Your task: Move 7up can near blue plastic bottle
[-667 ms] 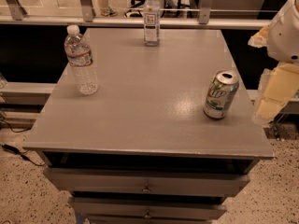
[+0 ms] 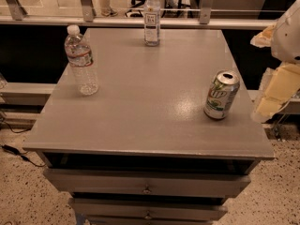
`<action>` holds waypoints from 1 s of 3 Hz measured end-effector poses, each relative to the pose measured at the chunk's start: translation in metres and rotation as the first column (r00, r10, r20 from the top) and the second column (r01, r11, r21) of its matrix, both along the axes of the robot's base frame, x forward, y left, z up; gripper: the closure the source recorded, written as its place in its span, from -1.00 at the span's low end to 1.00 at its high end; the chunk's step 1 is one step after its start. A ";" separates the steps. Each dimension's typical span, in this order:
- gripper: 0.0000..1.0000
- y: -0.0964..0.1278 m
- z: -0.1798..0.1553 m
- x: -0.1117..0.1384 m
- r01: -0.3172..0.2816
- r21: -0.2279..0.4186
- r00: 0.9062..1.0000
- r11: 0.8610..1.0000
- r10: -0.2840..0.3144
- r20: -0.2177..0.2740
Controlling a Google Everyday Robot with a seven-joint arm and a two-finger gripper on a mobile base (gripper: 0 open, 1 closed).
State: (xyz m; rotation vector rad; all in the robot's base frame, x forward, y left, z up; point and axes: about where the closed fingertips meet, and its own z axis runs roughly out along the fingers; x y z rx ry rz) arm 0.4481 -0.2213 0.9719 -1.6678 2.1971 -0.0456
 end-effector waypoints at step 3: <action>-0.95 0.002 -0.065 0.064 0.035 0.440 0.999 0.897 -0.041 0.002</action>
Offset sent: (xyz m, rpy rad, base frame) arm 0.0707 -0.0132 -0.0604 0.4730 -0.0412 -0.0337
